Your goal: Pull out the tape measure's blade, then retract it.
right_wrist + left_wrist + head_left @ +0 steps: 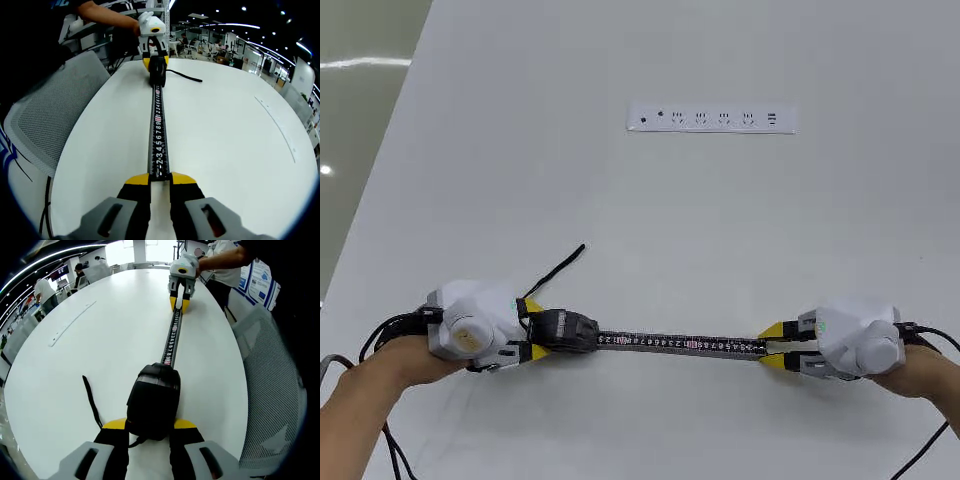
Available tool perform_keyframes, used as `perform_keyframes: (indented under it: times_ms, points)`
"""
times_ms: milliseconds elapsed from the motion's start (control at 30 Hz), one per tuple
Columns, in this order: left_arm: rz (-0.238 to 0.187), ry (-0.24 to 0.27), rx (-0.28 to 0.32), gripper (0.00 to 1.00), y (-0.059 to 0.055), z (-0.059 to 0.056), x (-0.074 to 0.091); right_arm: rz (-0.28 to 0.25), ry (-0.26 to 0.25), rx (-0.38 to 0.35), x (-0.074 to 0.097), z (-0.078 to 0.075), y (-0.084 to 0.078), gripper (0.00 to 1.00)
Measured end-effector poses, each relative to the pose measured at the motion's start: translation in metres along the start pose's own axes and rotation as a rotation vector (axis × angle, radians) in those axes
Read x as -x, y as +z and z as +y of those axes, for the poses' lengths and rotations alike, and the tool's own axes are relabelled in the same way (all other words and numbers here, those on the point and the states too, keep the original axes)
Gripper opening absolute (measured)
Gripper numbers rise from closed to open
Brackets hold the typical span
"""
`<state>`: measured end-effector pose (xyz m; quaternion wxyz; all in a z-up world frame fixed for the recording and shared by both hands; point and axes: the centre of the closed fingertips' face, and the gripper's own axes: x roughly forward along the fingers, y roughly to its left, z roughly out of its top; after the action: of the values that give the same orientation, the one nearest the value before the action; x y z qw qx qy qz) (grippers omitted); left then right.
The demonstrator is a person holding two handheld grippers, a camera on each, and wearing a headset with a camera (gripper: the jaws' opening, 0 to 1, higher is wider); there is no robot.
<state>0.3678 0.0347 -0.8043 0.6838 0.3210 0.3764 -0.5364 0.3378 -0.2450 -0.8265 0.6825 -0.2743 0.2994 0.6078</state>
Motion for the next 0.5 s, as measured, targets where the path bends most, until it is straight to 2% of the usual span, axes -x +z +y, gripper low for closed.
perform_keyframes:
  times_ms: [167, 500]
  points:
    - [0.008, -0.003, -0.004, 0.28, -0.0006, -0.0008, -0.0002, 0.023, -0.003, 0.017, -0.0001, 0.0001, 0.0004, 0.13]
    - [0.014, -0.008, -0.01, 0.28, -0.0008, -0.0011, -0.0003, 0.031, -0.033, 0.018, 0.0018, -0.0019, 0.0001, 0.16]
